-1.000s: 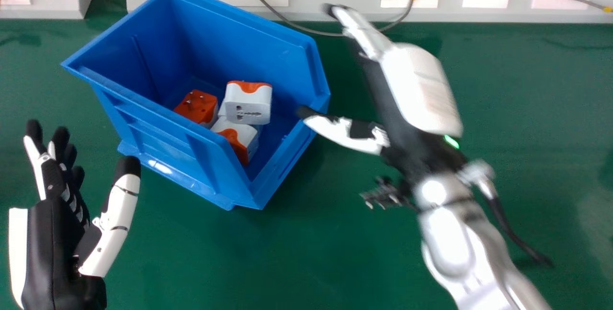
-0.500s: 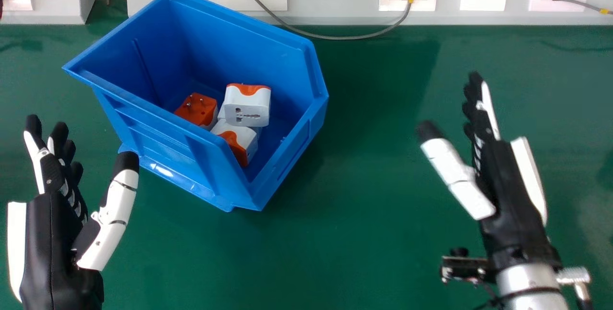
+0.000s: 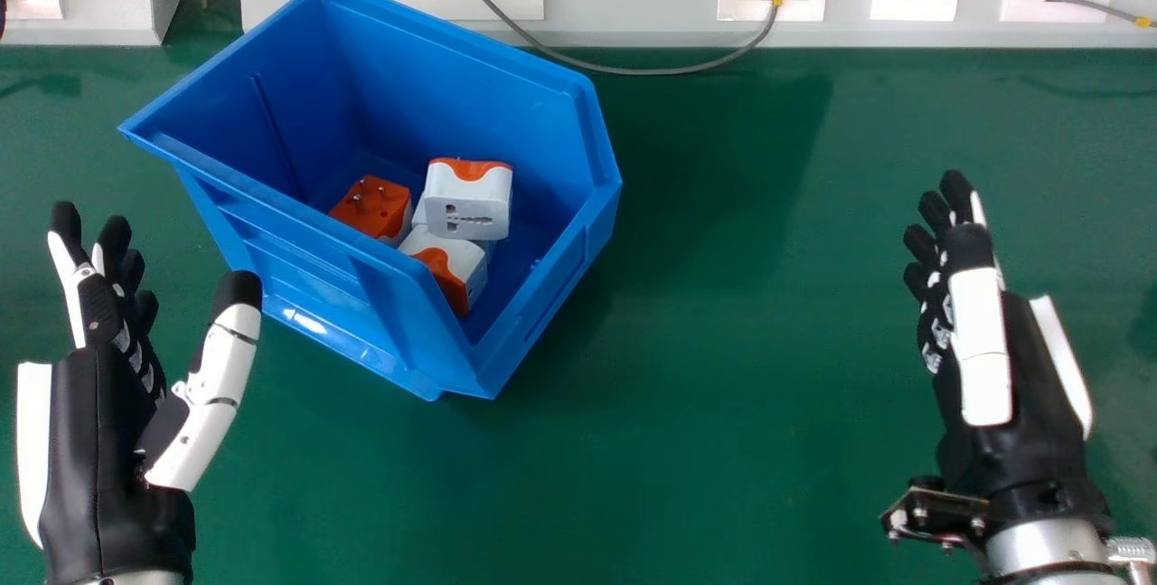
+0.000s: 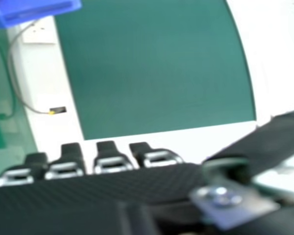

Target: Pick all objects and put in blue box

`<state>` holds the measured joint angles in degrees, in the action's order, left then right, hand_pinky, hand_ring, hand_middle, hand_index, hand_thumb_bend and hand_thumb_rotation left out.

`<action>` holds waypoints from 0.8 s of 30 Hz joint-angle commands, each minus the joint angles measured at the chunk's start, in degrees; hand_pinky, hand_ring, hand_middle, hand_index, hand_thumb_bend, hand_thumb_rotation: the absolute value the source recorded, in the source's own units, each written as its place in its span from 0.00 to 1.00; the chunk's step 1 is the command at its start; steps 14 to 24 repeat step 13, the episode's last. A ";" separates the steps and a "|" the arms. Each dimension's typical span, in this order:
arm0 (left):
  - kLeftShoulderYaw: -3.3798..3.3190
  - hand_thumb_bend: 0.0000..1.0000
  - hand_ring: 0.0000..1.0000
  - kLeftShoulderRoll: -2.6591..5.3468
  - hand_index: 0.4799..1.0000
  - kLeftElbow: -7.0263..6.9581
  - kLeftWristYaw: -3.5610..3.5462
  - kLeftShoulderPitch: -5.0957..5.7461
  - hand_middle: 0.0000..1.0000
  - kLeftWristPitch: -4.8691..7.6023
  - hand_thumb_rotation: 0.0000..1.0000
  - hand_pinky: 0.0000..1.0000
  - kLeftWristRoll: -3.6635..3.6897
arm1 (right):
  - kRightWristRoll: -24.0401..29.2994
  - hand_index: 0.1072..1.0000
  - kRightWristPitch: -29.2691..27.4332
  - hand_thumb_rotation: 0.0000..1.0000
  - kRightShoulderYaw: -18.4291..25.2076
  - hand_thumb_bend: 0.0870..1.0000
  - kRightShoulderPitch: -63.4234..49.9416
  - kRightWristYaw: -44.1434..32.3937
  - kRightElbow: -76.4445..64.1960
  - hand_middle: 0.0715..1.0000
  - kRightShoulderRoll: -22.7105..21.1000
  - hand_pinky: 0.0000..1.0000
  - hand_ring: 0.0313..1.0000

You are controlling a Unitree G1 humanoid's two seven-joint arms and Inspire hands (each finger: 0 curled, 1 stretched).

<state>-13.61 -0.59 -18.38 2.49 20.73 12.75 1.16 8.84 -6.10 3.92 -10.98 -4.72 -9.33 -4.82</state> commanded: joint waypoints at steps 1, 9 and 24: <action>-0.57 0.46 1.00 -0.45 0.96 0.24 -0.12 -0.63 1.00 2.04 0.47 1.00 0.77 | 1.40 1.00 -2.58 1.00 1.22 0.51 0.47 -0.72 -0.08 1.00 0.33 1.00 1.00; -1.77 0.47 1.00 -0.99 0.96 2.44 -1.34 -1.39 1.00 3.77 0.55 1.00 2.68 | 1.41 1.00 -4.44 1.00 2.05 0.52 0.31 -1.18 1.31 1.00 1.74 1.00 1.00; -2.59 0.42 1.00 -1.77 1.00 5.30 -1.82 -1.83 1.00 6.01 0.68 1.00 2.72 | 0.80 1.00 -4.76 1.00 1.95 0.52 0.33 -0.78 1.65 1.00 2.49 1.00 1.00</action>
